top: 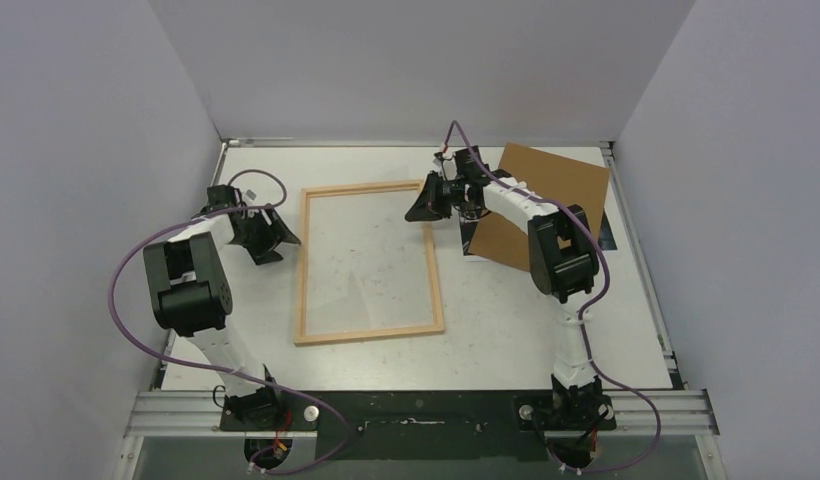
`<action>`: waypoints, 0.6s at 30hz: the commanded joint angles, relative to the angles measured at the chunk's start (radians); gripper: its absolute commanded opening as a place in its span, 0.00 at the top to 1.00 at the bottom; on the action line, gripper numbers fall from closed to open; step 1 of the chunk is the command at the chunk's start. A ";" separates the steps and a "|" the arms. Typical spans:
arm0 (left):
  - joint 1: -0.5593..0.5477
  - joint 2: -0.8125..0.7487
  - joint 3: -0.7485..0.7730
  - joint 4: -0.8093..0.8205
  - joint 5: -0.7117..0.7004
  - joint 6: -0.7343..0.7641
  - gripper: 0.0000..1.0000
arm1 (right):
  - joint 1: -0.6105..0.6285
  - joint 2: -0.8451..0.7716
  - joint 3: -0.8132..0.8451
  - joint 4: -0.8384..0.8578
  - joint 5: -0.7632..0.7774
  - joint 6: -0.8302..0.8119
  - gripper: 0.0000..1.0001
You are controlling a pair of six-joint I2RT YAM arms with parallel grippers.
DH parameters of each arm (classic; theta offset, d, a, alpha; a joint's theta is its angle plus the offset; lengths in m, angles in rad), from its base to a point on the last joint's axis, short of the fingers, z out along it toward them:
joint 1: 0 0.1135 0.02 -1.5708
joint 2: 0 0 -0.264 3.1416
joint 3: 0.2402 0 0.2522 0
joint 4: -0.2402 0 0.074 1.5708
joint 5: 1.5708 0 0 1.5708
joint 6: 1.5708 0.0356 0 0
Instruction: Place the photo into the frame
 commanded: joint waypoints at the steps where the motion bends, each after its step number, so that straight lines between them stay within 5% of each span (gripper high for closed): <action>1: -0.007 0.012 0.038 0.053 0.043 -0.007 0.40 | -0.009 -0.020 -0.010 0.024 -0.002 -0.003 1.00; 18: -0.008 0.062 0.072 0.019 0.091 -0.014 0.42 | -0.017 -0.027 -0.071 0.043 0.011 -0.050 1.00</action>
